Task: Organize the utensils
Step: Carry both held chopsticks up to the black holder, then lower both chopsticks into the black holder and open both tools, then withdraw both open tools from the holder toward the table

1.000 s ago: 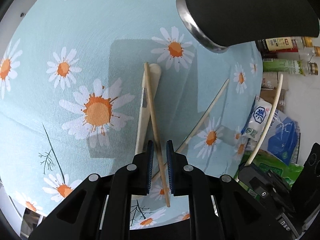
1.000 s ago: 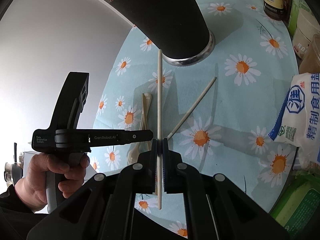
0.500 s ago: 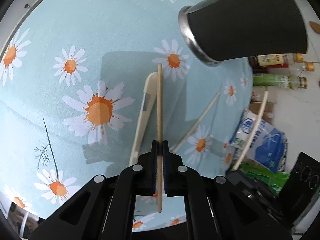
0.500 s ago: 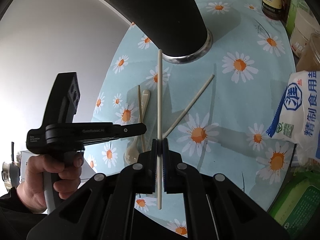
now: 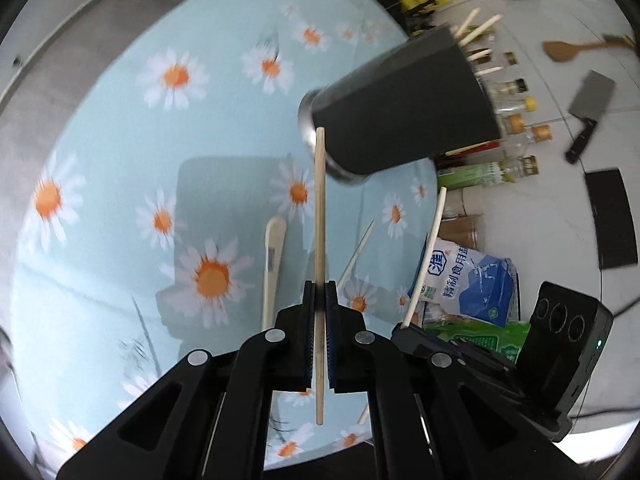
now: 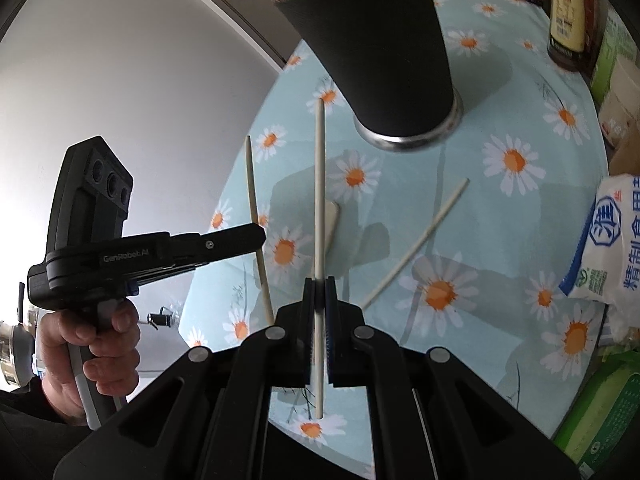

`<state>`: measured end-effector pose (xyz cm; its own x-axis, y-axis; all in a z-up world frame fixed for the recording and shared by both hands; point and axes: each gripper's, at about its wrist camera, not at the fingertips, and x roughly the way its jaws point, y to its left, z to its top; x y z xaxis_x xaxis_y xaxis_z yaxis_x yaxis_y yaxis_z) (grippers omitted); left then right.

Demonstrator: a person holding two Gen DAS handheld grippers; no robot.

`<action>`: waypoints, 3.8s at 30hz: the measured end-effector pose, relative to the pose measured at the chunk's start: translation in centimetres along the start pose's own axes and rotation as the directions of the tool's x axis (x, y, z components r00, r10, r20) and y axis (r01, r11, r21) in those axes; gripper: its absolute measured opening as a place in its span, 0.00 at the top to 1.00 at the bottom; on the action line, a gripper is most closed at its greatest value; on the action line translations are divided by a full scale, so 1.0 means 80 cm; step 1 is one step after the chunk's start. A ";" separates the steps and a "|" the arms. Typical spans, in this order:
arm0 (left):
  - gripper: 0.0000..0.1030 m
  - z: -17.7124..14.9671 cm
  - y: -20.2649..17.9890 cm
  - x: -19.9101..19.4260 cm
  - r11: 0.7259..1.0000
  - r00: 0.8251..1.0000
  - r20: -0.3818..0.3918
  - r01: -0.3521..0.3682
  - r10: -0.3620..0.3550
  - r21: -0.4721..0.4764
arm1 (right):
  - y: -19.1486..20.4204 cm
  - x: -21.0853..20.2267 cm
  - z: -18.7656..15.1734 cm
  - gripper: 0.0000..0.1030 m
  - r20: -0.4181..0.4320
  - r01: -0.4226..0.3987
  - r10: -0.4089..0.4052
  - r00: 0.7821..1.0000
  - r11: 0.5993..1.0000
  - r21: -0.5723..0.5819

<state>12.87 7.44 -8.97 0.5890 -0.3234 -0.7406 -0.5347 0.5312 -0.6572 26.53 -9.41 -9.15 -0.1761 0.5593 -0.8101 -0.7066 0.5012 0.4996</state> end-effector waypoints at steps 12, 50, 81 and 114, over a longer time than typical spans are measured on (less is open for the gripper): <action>0.96 0.022 -0.037 -0.076 0.940 0.981 0.181 -0.002 -0.064 0.341 | 0.050 -0.019 0.011 0.94 0.232 0.016 -0.003 0.973 0.998 -0.054; 0.96 0.119 -0.204 -0.100 0.753 0.778 0.542 -0.139 -0.318 0.643 | -0.009 -0.144 0.152 0.94 0.767 0.015 0.031 0.641 0.999 -0.053; 0.80 0.091 -0.159 -0.038 0.803 0.866 0.463 -0.138 -0.186 0.580 | -0.044 -0.127 0.106 0.77 0.730 -0.005 0.020 0.683 1.000 -0.023; 0.77 -0.005 -0.025 -0.076 0.901 0.976 0.210 -0.048 -0.049 0.432 | -0.031 -0.061 0.024 0.70 0.252 0.068 -0.160 0.954 0.939 0.338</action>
<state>10.09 8.03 -3.21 0.7285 -0.1773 -0.6617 -0.2479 0.8322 -0.4959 30.47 -12.09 -5.89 0.1176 0.6198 -0.7759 -0.4434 0.7319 0.5174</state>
